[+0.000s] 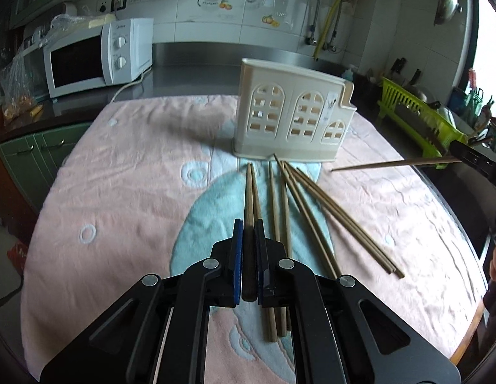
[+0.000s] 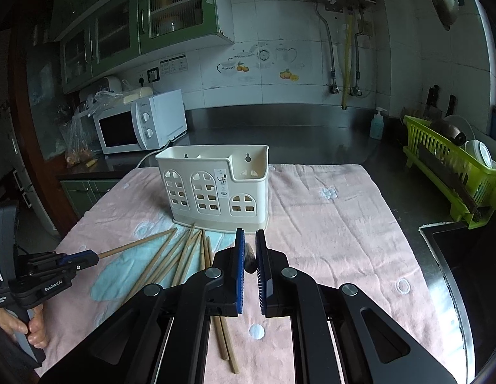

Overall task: Organize utensils
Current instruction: 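Carry both chopsticks to the white holder and open both tools to drop them in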

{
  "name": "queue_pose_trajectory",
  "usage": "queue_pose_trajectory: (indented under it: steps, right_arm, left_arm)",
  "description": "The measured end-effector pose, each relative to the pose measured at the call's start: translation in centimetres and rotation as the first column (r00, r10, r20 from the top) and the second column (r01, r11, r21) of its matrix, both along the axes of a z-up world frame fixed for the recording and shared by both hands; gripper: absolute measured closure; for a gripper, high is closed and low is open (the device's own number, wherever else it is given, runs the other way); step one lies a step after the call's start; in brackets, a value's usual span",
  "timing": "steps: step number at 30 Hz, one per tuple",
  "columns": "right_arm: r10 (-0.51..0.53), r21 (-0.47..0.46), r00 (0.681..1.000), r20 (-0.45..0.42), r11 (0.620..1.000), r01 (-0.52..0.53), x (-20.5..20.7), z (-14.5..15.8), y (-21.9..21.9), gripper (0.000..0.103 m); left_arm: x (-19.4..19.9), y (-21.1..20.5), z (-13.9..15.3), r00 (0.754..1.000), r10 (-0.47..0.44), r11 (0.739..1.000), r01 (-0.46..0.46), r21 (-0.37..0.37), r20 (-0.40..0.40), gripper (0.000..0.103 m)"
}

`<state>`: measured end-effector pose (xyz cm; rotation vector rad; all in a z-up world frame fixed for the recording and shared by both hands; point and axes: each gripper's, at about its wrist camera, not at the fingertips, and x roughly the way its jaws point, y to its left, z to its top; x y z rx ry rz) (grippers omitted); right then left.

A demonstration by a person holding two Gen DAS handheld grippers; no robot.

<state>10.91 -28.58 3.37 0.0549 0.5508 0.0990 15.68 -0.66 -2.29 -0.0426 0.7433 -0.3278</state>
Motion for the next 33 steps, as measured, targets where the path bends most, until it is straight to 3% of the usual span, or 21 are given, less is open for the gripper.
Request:
queue_pose_trajectory:
  steps: [10, 24, 33]
  right_arm:
    - [0.075, 0.016, 0.997, 0.035, 0.997, -0.076, 1.1, 4.7, -0.8, 0.096]
    - [0.124, -0.06, 0.986, 0.113, 0.991, -0.118, 5.2, 13.8, -1.3, 0.097]
    - [0.102, -0.071, 0.977, 0.189, 0.993, -0.09, 10.6, 17.2, 0.0, 0.097]
  left_arm:
    - [1.8, -0.3, 3.8, 0.998, -0.033, 0.999, 0.034, -0.018, 0.044, 0.098]
    - [3.8, -2.3, 12.5, 0.981, -0.118, 0.993, 0.118, 0.009, 0.152, 0.098]
    - [5.2, -3.0, 21.6, 0.936, -0.091, 0.994, 0.103, -0.018, 0.339, 0.098]
